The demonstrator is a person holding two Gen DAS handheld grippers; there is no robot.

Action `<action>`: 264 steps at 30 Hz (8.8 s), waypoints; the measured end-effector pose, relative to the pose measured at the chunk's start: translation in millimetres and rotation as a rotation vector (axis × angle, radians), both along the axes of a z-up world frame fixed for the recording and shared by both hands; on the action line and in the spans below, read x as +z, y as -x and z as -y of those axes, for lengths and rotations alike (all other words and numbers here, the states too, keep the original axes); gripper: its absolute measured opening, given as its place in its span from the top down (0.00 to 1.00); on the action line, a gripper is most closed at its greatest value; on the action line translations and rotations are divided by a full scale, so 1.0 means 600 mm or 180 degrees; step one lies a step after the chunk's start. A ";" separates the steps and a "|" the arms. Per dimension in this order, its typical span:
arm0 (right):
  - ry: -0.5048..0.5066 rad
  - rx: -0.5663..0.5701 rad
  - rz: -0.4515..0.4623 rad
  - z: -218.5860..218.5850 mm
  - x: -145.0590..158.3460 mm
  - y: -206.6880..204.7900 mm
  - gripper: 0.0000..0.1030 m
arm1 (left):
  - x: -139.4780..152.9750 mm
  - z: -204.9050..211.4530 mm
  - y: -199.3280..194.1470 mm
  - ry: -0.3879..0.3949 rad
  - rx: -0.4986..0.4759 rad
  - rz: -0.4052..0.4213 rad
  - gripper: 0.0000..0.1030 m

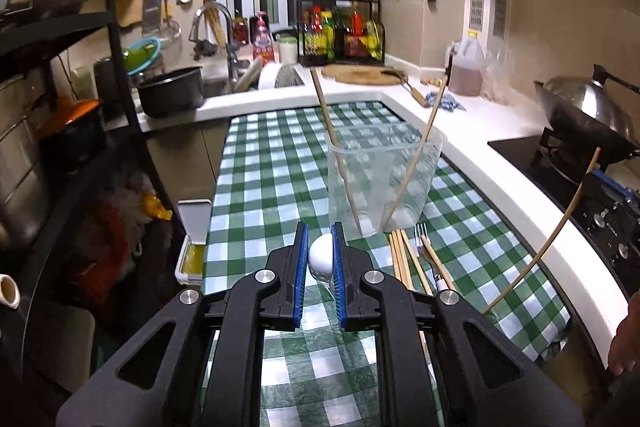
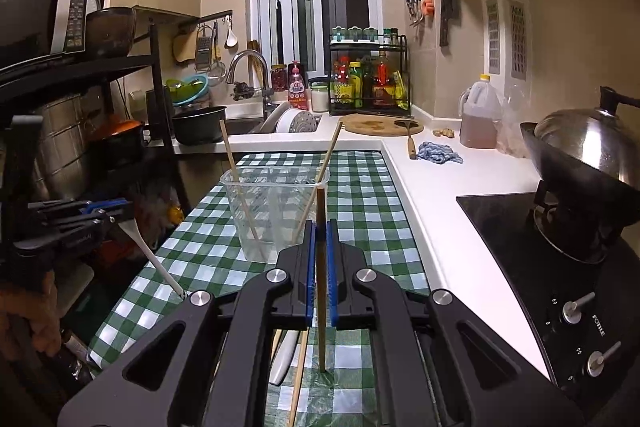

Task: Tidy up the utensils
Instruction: 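Lift the spoon and chopstick and carry both over the clear container, then lower the spoon and chopstick into the container and open both tools, then move both open tools back toward the remaining chopsticks, then grasp a bamboo chopstick with the left tool while the right tool grasps another chopstick, then lift both held chopsticks and carry them over the clear container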

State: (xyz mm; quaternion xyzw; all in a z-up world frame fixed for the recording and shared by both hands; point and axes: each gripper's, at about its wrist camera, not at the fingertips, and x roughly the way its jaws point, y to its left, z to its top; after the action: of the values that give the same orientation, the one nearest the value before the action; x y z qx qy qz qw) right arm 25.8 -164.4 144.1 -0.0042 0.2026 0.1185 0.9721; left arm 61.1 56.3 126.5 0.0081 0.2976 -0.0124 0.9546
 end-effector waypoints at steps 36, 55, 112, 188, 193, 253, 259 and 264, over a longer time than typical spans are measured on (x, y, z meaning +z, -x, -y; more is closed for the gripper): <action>0.0155 0.0055 -0.0092 -0.009 -0.018 -0.016 0.94 | -0.018 0.069 -0.042 0.0042 -0.0280 0.0106 0.88; 0.0055 0.0186 -0.0029 -0.023 0.018 -0.041 0.94 | 0.055 0.030 -0.060 0.0208 -0.0234 0.0172 0.88; 0.0380 -0.0030 -0.0486 -0.112 0.058 -0.335 0.61 | 0.090 -0.018 -0.233 0.0282 -0.0159 0.0405 0.67; 0.0158 0.0358 -0.1675 -0.030 -0.273 -0.043 0.93 | -0.260 0.086 0.068 0.0467 0.0186 -0.0597 0.94; 0.0240 0.0301 -0.1619 -0.031 -0.269 -0.043 0.93 | -0.267 0.074 0.100 0.0401 0.0311 -0.0418 0.94; 0.0073 0.0090 -0.0412 -0.001 -0.107 0.059 0.95 | -0.117 0.043 0.172 0.0143 0.0060 0.0638 0.94; -0.0008 0.0101 -0.0188 0.009 -0.047 0.056 0.95 | -0.061 0.030 0.162 0.0195 0.0069 0.0785 0.94; 0.0009 0.0120 -0.0139 0.009 -0.012 0.034 0.95 | -0.006 0.010 0.137 0.0320 0.0057 0.0776 0.94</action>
State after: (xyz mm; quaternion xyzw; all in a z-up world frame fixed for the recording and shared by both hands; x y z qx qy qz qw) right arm 5.3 -170.0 136.8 -0.0069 0.2238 0.1366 0.9650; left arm -21.0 50.0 122.6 -0.0410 0.1784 -0.0178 0.9829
